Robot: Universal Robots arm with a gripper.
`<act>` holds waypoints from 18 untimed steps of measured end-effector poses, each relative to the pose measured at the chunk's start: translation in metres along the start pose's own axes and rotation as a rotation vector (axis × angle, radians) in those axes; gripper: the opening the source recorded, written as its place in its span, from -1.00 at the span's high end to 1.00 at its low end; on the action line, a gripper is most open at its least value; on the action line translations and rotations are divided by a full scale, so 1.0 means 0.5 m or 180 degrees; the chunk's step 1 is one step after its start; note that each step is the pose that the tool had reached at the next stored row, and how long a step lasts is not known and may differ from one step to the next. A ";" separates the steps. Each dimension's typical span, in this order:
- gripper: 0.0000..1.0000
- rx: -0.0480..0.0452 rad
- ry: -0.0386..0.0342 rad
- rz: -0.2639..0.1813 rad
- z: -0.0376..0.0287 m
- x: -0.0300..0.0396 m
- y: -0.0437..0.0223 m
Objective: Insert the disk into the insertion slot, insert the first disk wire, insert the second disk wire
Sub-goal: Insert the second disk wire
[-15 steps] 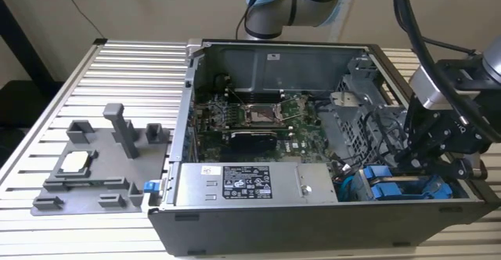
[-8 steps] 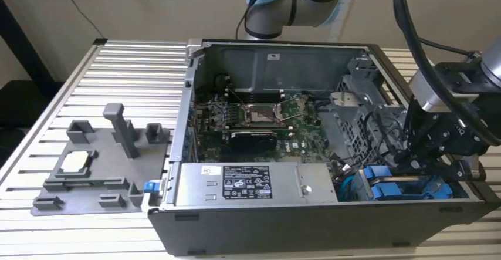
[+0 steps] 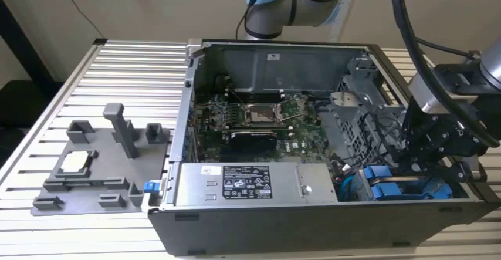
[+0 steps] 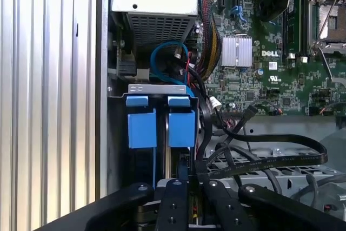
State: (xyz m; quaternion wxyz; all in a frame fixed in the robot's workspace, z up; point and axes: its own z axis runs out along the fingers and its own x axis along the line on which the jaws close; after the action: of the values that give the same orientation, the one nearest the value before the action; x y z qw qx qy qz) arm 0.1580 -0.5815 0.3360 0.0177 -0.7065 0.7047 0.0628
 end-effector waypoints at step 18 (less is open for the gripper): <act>0.40 -0.0065 0.0000 0.0018 -0.037 -0.004 0.003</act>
State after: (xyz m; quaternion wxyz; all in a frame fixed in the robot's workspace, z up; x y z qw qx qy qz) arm 0.1579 -0.5815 0.3549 0.0103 -0.7047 0.7059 0.0701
